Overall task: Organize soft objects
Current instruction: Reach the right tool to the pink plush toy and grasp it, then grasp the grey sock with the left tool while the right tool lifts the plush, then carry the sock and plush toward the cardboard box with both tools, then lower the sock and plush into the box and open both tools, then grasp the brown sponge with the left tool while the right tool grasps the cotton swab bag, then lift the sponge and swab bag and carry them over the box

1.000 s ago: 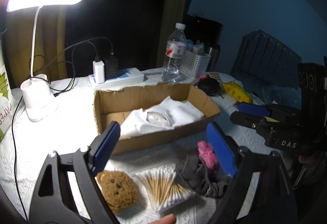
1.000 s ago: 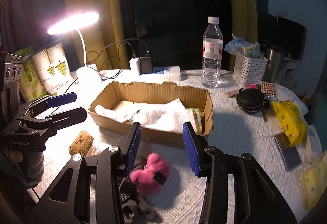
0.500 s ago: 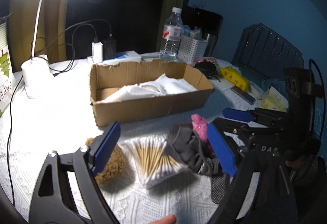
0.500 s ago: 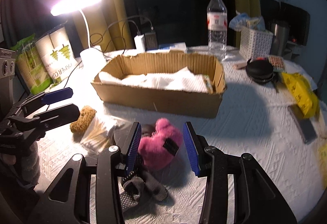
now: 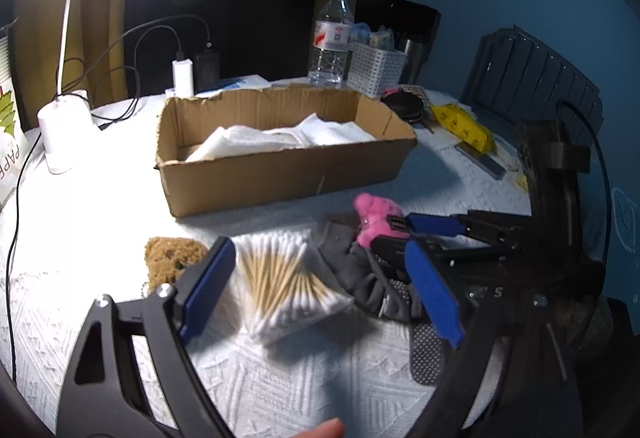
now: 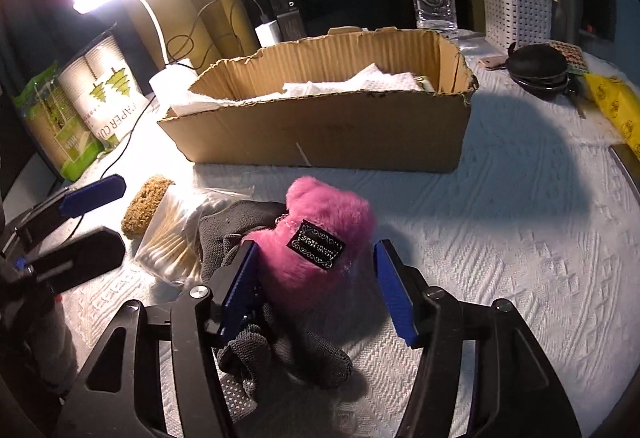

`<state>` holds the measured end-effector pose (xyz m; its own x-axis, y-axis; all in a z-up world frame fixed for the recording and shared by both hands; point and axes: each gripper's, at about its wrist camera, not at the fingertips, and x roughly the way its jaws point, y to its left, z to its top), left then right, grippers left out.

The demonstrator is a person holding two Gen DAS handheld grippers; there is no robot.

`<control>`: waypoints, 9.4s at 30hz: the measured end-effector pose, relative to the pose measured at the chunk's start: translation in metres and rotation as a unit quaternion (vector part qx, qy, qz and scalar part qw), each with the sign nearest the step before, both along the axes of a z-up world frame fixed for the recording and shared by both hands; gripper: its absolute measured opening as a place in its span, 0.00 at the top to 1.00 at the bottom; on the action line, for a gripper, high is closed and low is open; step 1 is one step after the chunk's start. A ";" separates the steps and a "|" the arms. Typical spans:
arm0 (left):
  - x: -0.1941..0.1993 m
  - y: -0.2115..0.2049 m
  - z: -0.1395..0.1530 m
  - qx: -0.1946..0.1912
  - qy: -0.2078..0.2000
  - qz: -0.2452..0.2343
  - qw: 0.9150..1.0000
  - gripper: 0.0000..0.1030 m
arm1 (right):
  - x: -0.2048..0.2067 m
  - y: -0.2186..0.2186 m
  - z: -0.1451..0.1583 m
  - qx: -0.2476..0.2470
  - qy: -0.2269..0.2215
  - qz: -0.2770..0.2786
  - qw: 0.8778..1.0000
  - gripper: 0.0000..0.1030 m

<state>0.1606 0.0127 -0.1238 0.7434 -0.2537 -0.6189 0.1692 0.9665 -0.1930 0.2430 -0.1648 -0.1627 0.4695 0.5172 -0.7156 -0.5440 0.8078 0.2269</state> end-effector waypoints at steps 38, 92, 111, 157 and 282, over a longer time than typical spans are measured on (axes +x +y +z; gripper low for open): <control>0.025 -0.075 -0.040 0.066 0.063 -0.051 0.995 0.56 | 0.008 -0.092 -0.004 0.001 0.006 -0.055 0.998 0.47; 0.014 -0.021 0.022 0.006 -0.005 -0.043 0.999 0.69 | 0.000 -0.059 0.059 -0.008 -0.064 -0.050 0.997 0.75; 0.041 0.033 0.069 0.002 -0.069 0.034 0.997 0.69 | 0.021 -0.038 0.107 0.025 -0.112 -0.009 0.993 0.75; 0.134 0.010 0.047 0.007 -0.026 0.072 0.997 0.28 | 0.100 -0.016 0.092 0.072 -0.085 0.062 0.992 0.60; -0.047 0.068 -0.014 -0.009 -0.014 0.067 0.998 0.56 | -0.013 0.075 0.019 -0.069 -0.026 -0.011 0.997 0.33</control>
